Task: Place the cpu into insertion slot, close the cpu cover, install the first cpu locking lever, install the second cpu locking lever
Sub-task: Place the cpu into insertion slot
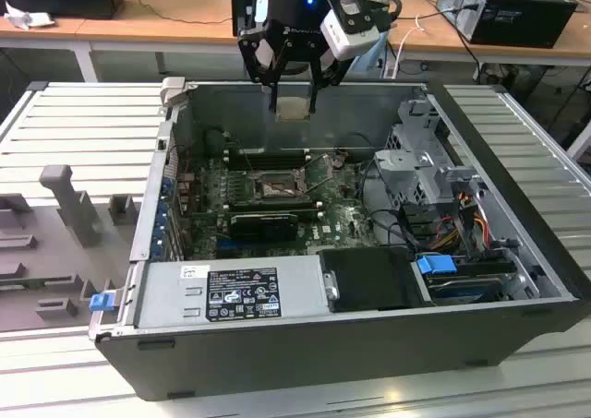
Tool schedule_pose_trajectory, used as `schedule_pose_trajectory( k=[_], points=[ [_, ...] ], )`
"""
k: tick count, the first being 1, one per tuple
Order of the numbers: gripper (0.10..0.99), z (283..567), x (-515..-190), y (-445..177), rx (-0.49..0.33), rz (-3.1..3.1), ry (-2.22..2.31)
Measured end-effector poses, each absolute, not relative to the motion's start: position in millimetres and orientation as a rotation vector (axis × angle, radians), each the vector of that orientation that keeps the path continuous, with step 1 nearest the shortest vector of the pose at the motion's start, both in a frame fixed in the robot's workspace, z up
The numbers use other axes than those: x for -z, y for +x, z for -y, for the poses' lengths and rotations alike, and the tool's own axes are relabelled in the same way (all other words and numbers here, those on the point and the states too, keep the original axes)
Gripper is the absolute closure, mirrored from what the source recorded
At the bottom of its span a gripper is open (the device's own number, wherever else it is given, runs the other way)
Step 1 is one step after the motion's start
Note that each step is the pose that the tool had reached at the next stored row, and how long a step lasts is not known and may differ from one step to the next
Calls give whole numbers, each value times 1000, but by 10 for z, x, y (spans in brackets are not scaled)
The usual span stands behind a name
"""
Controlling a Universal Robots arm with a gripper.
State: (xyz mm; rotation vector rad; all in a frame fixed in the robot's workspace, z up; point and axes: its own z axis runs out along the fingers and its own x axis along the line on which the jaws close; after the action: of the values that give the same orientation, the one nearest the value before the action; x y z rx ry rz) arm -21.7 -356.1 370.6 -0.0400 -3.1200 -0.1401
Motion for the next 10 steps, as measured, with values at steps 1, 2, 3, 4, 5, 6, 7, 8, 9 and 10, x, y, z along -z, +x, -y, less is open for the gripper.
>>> schedule_pose_trajectory(
  k=[1, 2, 3, 4, 5, 6, 7, 8, 9, 10],
  points=[
    [557, 3561, -3706, -217, 140, 3120, -42],
    [557, 3561, -3706, -217, 140, 3120, -58],
    [557, 3561, -3706, -217, 140, 3120, -77],
    [557, 3561, -3706, -217, 140, 3120, -92],
    [557, 3561, -3706, -217, 141, 3120, -106],
    [557, 3561, -3706, -217, 141, 3120, -119],
    [557, 3561, -3705, -217, 141, 3120, -125],
    [557, 3561, -3704, -217, 141, 3120, -125],
    [557, 3561, -3702, -217, 141, 3120, -125],
    [557, 3561, -3698, -217, 141, 3120, -125]
  ],
)
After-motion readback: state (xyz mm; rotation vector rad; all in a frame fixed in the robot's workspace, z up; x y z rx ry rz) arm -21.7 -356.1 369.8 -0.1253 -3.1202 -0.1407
